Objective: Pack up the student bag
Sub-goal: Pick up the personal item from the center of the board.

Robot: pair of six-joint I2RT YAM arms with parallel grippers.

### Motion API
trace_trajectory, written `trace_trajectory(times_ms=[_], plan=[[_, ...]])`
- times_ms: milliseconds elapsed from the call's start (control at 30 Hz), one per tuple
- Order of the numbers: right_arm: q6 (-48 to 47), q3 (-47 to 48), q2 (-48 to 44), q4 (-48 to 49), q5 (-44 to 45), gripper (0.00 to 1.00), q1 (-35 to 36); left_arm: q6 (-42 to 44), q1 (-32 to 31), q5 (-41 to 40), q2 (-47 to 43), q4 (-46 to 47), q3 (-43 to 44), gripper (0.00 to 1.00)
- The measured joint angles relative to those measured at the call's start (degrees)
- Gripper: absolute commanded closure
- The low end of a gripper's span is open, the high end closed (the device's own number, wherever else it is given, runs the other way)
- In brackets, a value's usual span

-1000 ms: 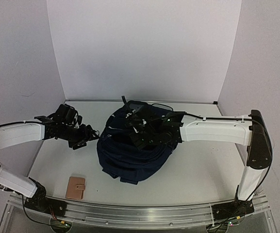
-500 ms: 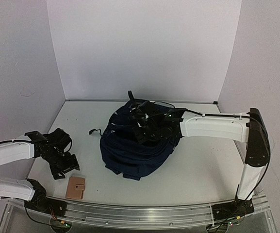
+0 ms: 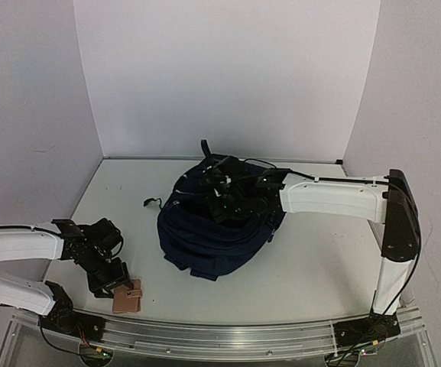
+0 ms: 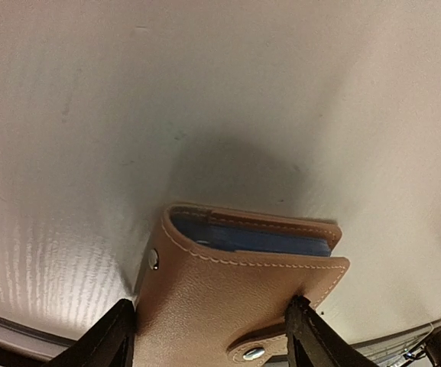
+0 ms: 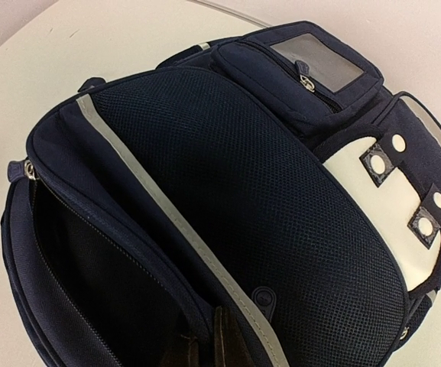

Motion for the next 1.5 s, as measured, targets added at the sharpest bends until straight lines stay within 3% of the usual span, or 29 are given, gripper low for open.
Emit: trace_trajectory(times_ms=[333,433,700,1167,1500], plan=[[0.75,0.08,0.00,0.04,-0.53,1.00,-0.18,1.61,-2.30,1.26,9.46,12.79,5.70,0.34],[1.03,0.08,0.00,0.04,-0.60,1.00,-0.22,1.50,-2.30,1.00,9.64,13.39,5.63,0.39],[1.42,0.08,0.00,0.18,-0.99,1.00,-0.27,1.30,-2.30,2.85,9.31,15.85,2.54,0.65],[1.96,0.06,-0.02,0.37,-2.05,1.00,-0.49,1.97,-2.32,5.65,11.24,20.75,2.51,0.97],[2.50,-1.48,-1.95,0.78,-3.81,1.00,-0.84,1.82,-2.32,6.75,11.46,29.85,-0.76,1.00]])
